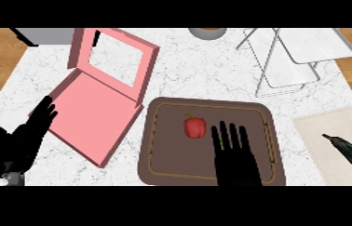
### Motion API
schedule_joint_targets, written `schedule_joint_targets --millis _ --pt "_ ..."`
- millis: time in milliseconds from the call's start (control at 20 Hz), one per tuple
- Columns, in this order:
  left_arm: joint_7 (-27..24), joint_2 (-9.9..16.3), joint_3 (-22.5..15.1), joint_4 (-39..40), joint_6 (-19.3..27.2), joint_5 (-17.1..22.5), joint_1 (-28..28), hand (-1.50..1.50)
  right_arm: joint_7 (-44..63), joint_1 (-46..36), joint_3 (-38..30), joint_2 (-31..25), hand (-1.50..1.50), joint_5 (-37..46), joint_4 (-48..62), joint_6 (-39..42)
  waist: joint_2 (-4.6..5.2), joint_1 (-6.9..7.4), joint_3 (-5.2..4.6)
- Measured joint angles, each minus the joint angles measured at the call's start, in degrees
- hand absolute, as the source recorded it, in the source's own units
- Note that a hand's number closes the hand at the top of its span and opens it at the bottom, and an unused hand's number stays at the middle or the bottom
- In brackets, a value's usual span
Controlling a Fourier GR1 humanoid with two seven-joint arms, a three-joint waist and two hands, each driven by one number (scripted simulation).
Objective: Pick the lemon from the tray and place it in the tiered shelf
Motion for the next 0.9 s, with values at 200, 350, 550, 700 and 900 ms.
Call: schedule_joint_targets --millis 200,350,550,700,900 --pt "-1.2 -0.5 1.6 1.7 -1.4 -0.6 -0.2 0.0 -2.3 -1.1 -3.1 0.0 -1.5 0.0 2.3 -0.6 0.01 -0.01 0.01" --pt "-0.9 -1.1 2.2 2.2 -1.6 -1.3 -1.0 0.0 -4.9 -1.8 -5.2 -0.4 -1.5 0.0 5.2 -2.8 0.02 -0.01 0.01" --pt "0.2 -2.9 1.7 1.3 -0.6 -3.3 -1.8 0.0 -7.9 -2.0 -6.9 -0.7 -1.5 0.6 7.9 -5.6 0.01 -0.03 0.02" --pt "1.4 -2.9 2.6 0.1 -1.3 -3.3 -1.5 0.0 -9.9 -2.0 -8.0 -0.6 -1.5 1.1 10.2 -7.7 0.0 0.0 0.01" --pt "2.8 -4.0 2.8 -1.6 -1.4 -4.1 -1.2 0.0 -12.2 -3.4 -10.1 0.8 -1.5 1.6 14.8 -10.1 -0.11 0.08 -0.07"
